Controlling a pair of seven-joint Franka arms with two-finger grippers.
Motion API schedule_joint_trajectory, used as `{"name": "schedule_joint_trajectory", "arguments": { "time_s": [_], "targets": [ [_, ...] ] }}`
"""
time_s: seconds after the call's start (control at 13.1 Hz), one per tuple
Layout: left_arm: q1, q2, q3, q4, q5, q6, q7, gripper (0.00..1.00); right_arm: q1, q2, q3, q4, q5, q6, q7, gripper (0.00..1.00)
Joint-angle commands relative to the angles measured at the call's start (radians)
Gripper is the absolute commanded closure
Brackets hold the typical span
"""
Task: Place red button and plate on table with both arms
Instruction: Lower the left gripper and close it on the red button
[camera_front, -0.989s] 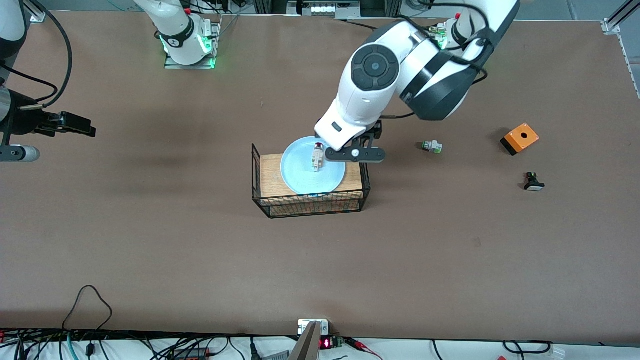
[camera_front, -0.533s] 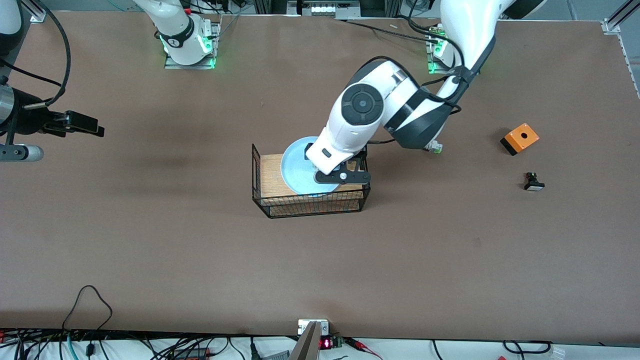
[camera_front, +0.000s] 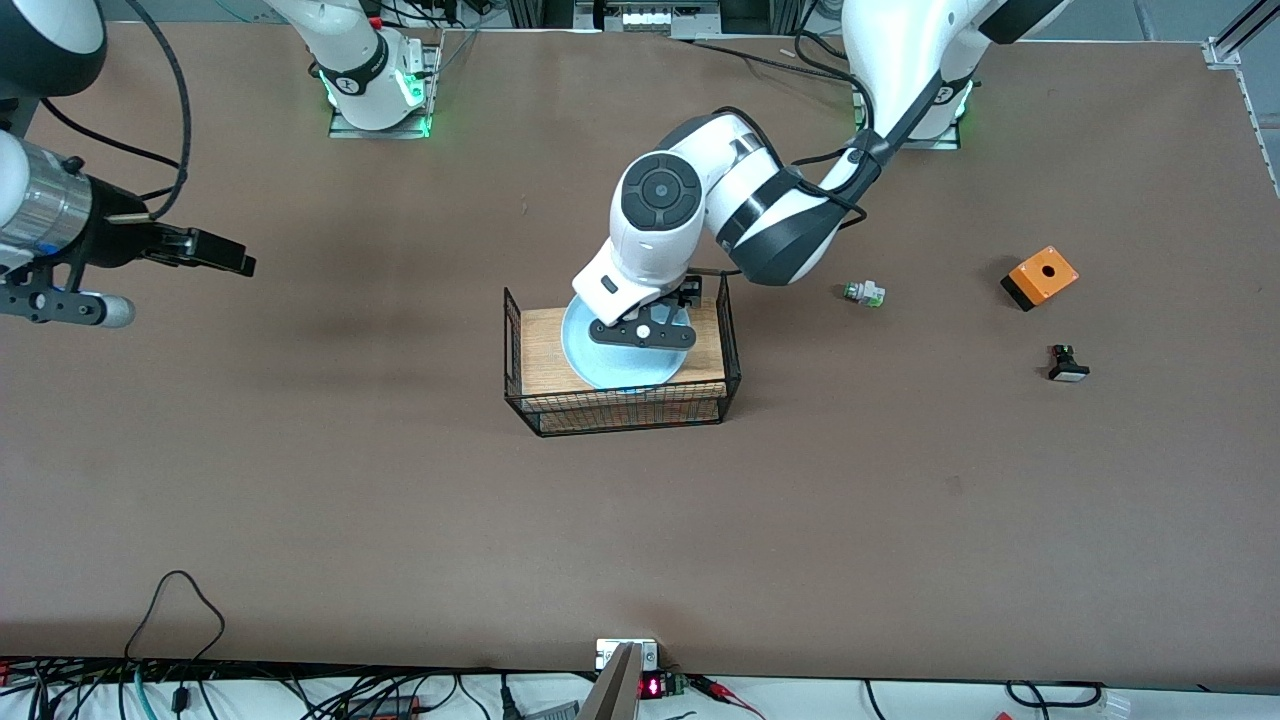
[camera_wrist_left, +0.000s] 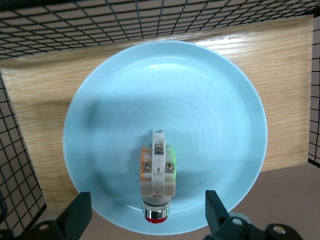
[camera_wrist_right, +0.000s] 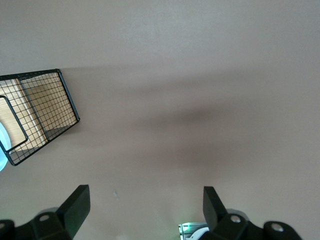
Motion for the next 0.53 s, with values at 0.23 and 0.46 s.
{"name": "schedule_joint_trajectory", "arguments": {
  "time_s": [0.23, 0.46],
  "targets": [
    [-0.018, 0.033, 0.012, 0.030, 0.026, 0.042, 0.046, 0.00, 0.014, 0.005, -0.002, 0.021, 0.034, 0.013, 0.021, 0.00],
    [-0.021, 0.047, 0.014, 0.030, 0.030, 0.058, 0.053, 0.00, 0.010, 0.022, -0.003, 0.021, 0.042, 0.033, 0.013, 0.00]
  ]
}}
